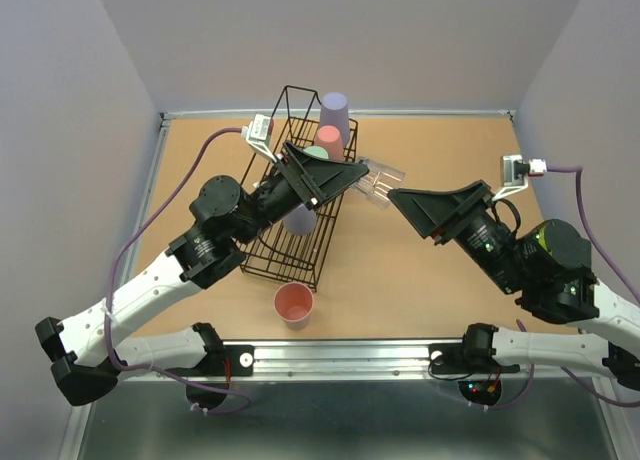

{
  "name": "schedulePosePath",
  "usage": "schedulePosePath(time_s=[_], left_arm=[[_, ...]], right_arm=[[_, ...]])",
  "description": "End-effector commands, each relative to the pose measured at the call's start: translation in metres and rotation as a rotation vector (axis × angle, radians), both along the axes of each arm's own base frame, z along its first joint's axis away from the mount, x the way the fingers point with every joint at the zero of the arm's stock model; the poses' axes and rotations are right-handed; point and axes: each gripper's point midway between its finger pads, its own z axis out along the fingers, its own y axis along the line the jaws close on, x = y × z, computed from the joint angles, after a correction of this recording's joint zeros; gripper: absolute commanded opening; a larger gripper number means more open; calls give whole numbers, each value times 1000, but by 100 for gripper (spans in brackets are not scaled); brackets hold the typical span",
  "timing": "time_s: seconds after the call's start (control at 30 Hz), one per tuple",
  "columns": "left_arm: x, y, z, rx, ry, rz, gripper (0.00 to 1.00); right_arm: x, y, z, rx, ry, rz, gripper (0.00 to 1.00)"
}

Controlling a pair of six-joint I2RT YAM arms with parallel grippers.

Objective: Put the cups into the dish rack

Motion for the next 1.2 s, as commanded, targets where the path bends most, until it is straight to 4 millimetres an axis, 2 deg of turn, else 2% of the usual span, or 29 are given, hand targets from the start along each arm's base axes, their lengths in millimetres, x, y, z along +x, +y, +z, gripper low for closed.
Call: schedulePosePath(time_s=[0.0, 0.03, 0.07, 0.1, 0.13, 0.17, 0.2, 0.27, 0.3, 0.33, 0.37, 0.4, 0.43, 0.47, 0.5, 0.53, 0.57, 0.63, 0.67, 0.7, 0.73, 0.77, 1.0, 1.17], left_arm=[[-4, 24, 28, -18, -71, 75, 0], [-4, 27, 32, -26, -73, 84, 0], [0, 25, 20, 40, -67, 104, 0], [4, 33, 29, 54, -78, 149, 0], [10, 31, 7, 173, -67, 173, 0], [14, 40, 17, 204, -73, 221, 0], [18, 42, 10, 260, -65, 243, 0], [27, 51, -8, 416, -56, 300, 0], [30, 54, -29, 517, -26, 309, 0], [33, 57, -23, 521, -44, 332, 0], [34, 62, -41, 604, -22, 341, 0], [37, 70, -44, 648, -33, 374, 0], [39, 73, -53, 692, -29, 383, 0], [39, 78, -67, 752, -13, 388, 0], [43, 81, -78, 797, -5, 408, 0], [44, 83, -88, 844, -8, 409, 0], [45, 86, -102, 894, 6, 409, 0], [45, 85, -116, 940, 12, 398, 0], [44, 84, -121, 953, 13, 391, 0], [44, 84, -130, 974, 19, 394, 0], [42, 83, -134, 986, 14, 389, 0], [43, 84, -140, 1008, 16, 399, 0], [35, 78, -165, 1151, -19, 389, 0], [32, 71, -173, 1206, -40, 394, 0]], right_arm=[[0, -21, -1, 30, 15, -37, 79], [-1, -25, -3, 28, 20, -39, 80], [0, -28, -6, 21, 26, -47, 80], [-1, -34, -5, 27, 31, -55, 80], [-1, -37, -12, 1, 44, -62, 79], [-1, -40, -14, -5, 52, -68, 80], [0, -45, -16, -12, 63, -83, 80], [4, -47, -33, -97, 97, -108, 80], [9, -47, -49, -192, 148, -144, 80], [13, -47, -57, -250, 174, -169, 80], [16, -47, -68, -314, 209, -193, 79], [20, -49, -79, -378, 244, -223, 80], [22, -63, -91, -471, 300, -280, 80], [28, -56, -110, -577, 344, -318, 80], [30, -60, -120, -641, 378, -361, 81], [31, -85, -140, -726, 454, -464, 81], [34, -86, -141, -734, 485, -514, 83], [34, -92, -142, -724, 483, -532, 83], [34, -97, -152, -711, 499, -549, 84], [33, -107, -147, -626, 515, -570, 84], [32, -113, -153, -624, 516, -583, 84], [30, -120, -151, -596, 514, -587, 84], [26, -128, -159, -658, 490, -564, 88], [20, -143, -162, -580, 510, -555, 89]])
